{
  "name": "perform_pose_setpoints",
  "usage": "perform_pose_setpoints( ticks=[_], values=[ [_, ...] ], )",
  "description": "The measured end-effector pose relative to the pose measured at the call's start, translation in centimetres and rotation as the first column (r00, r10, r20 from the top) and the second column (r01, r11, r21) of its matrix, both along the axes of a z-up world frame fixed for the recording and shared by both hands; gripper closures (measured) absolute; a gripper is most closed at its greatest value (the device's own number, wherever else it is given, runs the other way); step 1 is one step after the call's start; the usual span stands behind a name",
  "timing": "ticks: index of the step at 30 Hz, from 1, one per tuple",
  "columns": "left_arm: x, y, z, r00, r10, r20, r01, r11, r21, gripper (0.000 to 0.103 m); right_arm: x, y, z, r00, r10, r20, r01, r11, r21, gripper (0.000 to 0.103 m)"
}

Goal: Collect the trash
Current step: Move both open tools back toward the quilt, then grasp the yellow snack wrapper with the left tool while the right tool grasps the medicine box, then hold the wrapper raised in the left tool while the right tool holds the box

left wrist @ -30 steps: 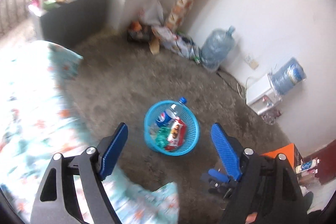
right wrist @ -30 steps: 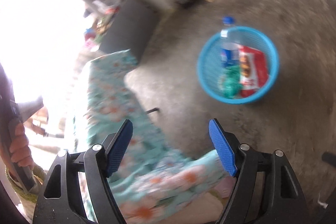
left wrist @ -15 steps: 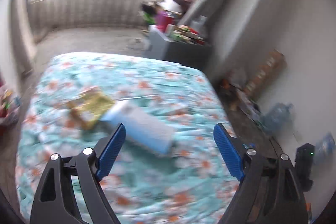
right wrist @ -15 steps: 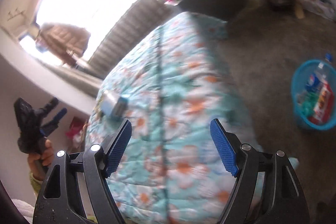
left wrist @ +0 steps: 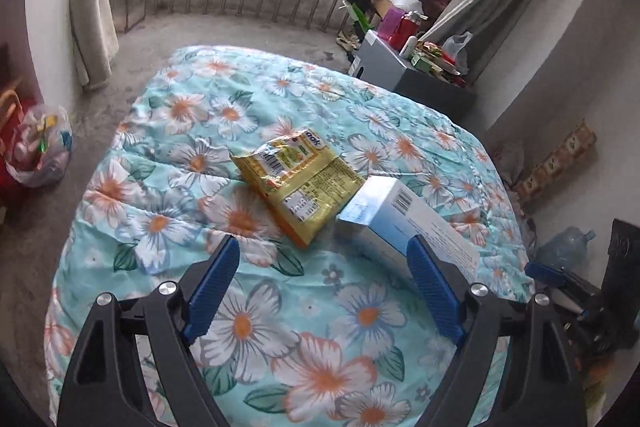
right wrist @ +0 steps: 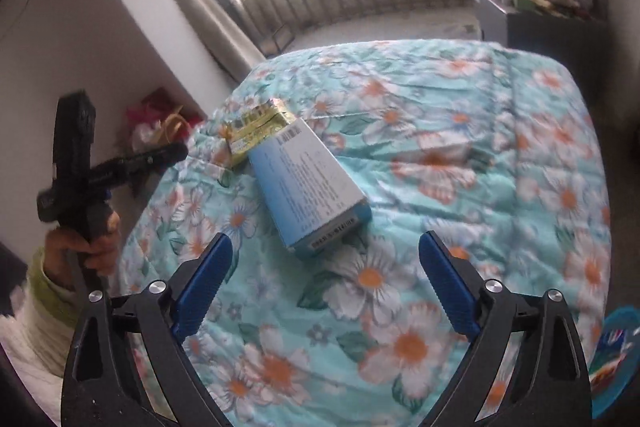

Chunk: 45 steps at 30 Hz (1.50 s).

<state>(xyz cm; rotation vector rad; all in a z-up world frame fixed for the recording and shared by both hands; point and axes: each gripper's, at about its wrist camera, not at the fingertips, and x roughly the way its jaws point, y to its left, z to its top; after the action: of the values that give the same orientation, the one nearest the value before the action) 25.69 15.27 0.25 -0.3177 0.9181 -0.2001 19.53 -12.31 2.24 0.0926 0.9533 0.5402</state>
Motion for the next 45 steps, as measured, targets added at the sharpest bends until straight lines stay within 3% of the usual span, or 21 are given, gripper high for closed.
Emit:
perform_pose_setpoints(
  ticks=[4,8,13,15,19,26,29,33,35,37,39,40,42,45],
  values=[
    [3.8,3.3,-2.8,0.988,0.052,-0.146,-0.081,0.976,-0.201,0.027,2.9,4.0,-1.4,0.992,0.122,0.039,-0.116,0.984,-0.136,0.008],
    [6.0,4.8,-5.6,0.97,0.067,-0.235,-0.138,0.944,-0.301,0.041,5.0,6.3,-3.4,0.981,0.193,0.011,-0.187,0.959,-0.211,0.008],
    [6.5,4.8,-6.4,0.97,0.081,-0.229,-0.157,0.928,-0.338,0.047,6.3,7.3,-4.9,0.976,0.216,-0.016,-0.213,0.943,-0.254,0.008],
    [6.6,4.7,-6.5,0.969,0.095,-0.227,-0.169,0.926,-0.336,0.055,6.5,7.5,-5.5,0.975,0.217,-0.041,-0.22,0.943,-0.251,0.01],
    [6.9,4.0,-6.5,0.972,0.116,-0.205,-0.174,0.94,-0.292,0.076,6.2,7.2,-6.3,0.981,0.181,-0.066,-0.193,0.944,-0.269,0.023],
    [5.9,1.8,-4.7,0.992,0.088,-0.094,-0.105,0.975,-0.196,0.09,3.4,3.8,-5.0,0.992,0.051,-0.112,-0.078,0.967,-0.245,0.026],
    [4.1,0.3,-2.9,0.999,0.041,-0.013,-0.042,0.993,-0.111,0.09,1.4,1.2,-4.8,0.988,-0.037,-0.151,0.004,0.977,-0.212,0.026],
    [0.5,-2.5,-0.1,0.991,-0.062,0.119,0.049,0.993,0.109,0.09,-2.0,-2.1,-4.2,0.972,-0.143,-0.185,0.11,0.978,-0.179,0.027],
    [-2.4,-4.6,1.3,0.965,-0.163,0.204,0.1,0.952,0.289,0.09,-3.9,-3.6,-3.8,0.961,-0.19,-0.199,0.16,0.974,-0.159,0.027],
    [-5.5,-6.9,2.0,0.926,-0.294,0.239,0.158,0.873,0.461,0.09,-5.4,-4.9,-3.4,0.951,-0.232,-0.206,0.206,0.968,-0.142,0.027],
    [-8.2,-8.8,1.7,0.886,-0.41,0.215,0.23,0.793,0.564,0.089,-7.2,-6.5,-2.9,0.933,-0.289,-0.214,0.266,0.955,-0.13,0.027],
    [-9.6,-9.8,1.2,0.866,-0.465,0.185,0.278,0.754,0.595,0.089,-7.8,-6.8,-2.9,0.926,-0.311,-0.215,0.289,0.949,-0.127,0.027],
    [-11.7,-11.0,0.0,0.835,-0.537,0.12,0.366,0.705,0.607,0.087,-9.4,-8.0,-2.7,0.908,-0.358,-0.217,0.338,0.933,-0.124,0.027],
    [-14.0,-12.2,-1.7,0.802,-0.595,0.057,0.472,0.689,0.551,0.087,-11.3,-8.8,-2.9,0.888,-0.402,-0.222,0.383,0.915,-0.126,0.027]
  ],
)
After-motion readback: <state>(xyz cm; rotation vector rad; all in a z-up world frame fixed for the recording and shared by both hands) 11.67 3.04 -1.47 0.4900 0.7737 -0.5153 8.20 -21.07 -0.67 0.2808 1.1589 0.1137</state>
